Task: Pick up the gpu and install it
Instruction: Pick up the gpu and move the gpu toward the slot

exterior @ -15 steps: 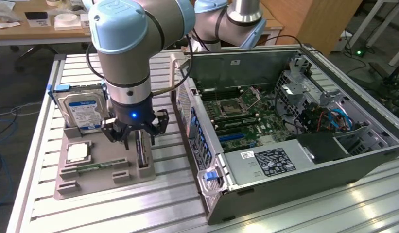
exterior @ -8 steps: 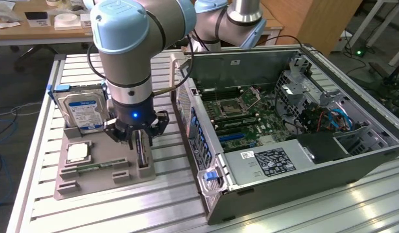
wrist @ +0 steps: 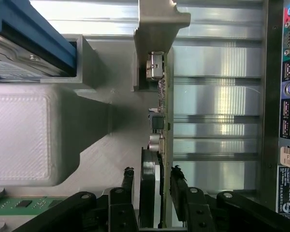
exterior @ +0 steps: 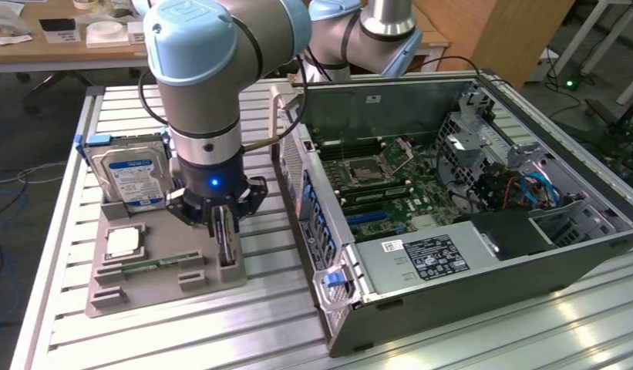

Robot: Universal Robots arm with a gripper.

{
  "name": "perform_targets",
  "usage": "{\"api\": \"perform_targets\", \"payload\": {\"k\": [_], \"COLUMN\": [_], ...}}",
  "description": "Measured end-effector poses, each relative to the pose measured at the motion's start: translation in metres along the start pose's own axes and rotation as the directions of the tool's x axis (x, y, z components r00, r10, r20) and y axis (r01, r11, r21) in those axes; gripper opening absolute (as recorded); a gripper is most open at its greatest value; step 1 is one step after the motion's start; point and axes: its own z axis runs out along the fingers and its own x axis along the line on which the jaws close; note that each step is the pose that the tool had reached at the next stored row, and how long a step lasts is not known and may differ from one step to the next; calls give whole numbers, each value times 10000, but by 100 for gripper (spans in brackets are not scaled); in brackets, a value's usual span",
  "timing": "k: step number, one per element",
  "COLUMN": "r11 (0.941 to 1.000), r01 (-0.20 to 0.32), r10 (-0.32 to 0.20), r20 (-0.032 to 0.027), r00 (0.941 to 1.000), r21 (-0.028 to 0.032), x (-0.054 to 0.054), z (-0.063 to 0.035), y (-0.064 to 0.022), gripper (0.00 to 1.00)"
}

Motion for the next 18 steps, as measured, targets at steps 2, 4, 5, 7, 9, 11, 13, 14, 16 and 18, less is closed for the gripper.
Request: {"api": "perform_targets", "payload": {"k": [2,4,5,7,9,11,13,14,16,18], "r11": [10000,10000,10000,10000,10000,10000,10000,10000,10000,10000], "r01": [-1,1,1,1,1,2,1,1,1,0], "r10": [1,-1,-1,-1,-1,-2,-1,-1,-1,0], "r20": [-2,-1,0,0,1,0,-1,-1,-1,1], "r00": [10000,10000,10000,10000,10000,10000,10000,10000,10000,10000], "r21": [2,2,1,1,1,2,3,3,3,2], "x": [7,43,65,68,65,27,27,27,27,25], "z": [-1,-1,-1,-1,-1,4,3,3,4,5], "y": [2,2,2,2,2,2,2,2,2,2], "gripper": [44,44,44,44,44,44,44,44,44,44]}}
